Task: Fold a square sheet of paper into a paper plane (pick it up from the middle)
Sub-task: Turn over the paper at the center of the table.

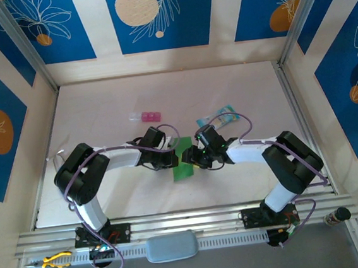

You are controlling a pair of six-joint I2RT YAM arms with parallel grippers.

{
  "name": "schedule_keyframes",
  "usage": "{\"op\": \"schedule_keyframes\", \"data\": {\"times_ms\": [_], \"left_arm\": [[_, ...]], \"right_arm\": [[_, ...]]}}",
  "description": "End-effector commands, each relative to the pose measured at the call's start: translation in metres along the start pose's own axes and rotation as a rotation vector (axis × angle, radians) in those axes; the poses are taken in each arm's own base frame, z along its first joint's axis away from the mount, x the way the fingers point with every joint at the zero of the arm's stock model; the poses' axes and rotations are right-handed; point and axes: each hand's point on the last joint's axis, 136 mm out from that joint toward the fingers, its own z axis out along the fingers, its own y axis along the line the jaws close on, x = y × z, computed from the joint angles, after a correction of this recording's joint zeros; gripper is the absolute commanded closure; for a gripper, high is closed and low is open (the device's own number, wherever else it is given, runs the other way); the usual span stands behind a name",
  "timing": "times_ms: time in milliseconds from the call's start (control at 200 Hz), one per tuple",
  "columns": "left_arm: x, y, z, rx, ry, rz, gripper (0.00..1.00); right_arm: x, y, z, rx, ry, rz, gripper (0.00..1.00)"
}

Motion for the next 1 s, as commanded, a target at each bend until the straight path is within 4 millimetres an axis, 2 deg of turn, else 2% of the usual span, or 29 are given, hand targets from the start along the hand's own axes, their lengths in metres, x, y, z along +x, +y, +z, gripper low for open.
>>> {"op": "schedule_keyframes", "data": {"times_ms": [0,340,555,755,996], "left_arm": [[0.011,0.017,0.005,-0.037,0.032,-0.040,0.95],[0.010,0.015,0.005,-0.021,0.025,-0.045,0.95],[0.010,0.015,0.005,-0.018,0.022,-0.048,0.95],[0.007,0.011,0.002,-0.011,0.008,-0.046,0.94],[-0.004,-0.005,-0.010,0.025,-0.042,-0.019,0.88]], "right_arm": [[-0.008,0.009,0.002,-0.037,0.006,-0.028,0.53],[-0.024,0.001,0.004,-0.072,-0.021,-0.002,0.58],[-0.027,-0.005,0.008,-0.077,-0.016,0.023,0.63],[-0.027,-0.008,0.011,-0.077,-0.015,0.030,0.71],[-0.029,-0.004,0.005,-0.092,-0.028,0.005,0.84]]}}
